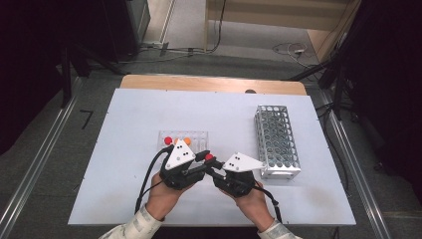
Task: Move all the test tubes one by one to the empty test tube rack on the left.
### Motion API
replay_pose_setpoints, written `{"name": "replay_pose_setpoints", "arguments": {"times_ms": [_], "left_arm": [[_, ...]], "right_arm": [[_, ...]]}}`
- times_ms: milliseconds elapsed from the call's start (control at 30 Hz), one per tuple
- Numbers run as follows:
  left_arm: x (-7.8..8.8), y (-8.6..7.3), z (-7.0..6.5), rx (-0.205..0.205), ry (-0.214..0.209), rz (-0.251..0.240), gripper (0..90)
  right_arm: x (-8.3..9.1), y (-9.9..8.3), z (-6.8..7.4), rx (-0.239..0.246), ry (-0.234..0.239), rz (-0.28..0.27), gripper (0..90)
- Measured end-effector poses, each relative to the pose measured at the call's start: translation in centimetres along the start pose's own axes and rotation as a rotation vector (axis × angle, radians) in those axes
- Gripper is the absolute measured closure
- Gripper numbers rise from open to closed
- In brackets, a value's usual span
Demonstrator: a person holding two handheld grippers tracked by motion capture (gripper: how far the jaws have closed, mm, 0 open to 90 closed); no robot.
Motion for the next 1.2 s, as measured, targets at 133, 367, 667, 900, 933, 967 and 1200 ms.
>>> {"name": "replay_pose_setpoints", "arguments": {"times_ms": [133, 367, 667, 900, 933, 967, 1200], "left_arm": [[0.5, 0.2, 0.5, 0.017, 0.003, -0.008, 70.0], [1.9, 0.7, 2.1, 0.059, 0.031, -0.035, 70.0], [3.6, 1.2, 4.8, 0.105, 0.08, -0.061, 70.0], [4.7, 1.5, 6.6, 0.135, 0.113, -0.075, 70.0], [4.8, 1.5, 6.8, 0.14, 0.119, -0.078, 70.0], [4.9, 1.6, 6.9, 0.139, 0.124, -0.082, 70.0], [5.5, 1.7, 7.8, 0.145, 0.151, -0.091, 70.0]], "right_arm": [[0.2, 0.0, 0.0, -0.005, 0.031, 0.017, 44.1], [1.9, -0.7, -0.7, -0.012, 0.022, 0.019, 35.6], [4.3, -1.4, -1.8, -0.029, -0.025, 0.003, 34.4], [5.3, -2.2, -2.1, -0.036, -0.043, 0.012, 33.9], [5.3, -2.3, -2.2, -0.035, -0.043, 0.015, 33.7], [5.4, -2.3, -2.3, -0.037, -0.046, 0.016, 33.5], [5.8, -2.6, -2.8, -0.045, -0.06, 0.019, 33.0]]}}
Point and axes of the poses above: each handheld gripper's, and its own axes: x roughly backward along the jaws, y roughly out of its top, z roughly to its left, the point moved 5 cm from there along -x, roughly forward along the jaws, and after that the axes turned 11 degrees about y, right-handed, at the moved point
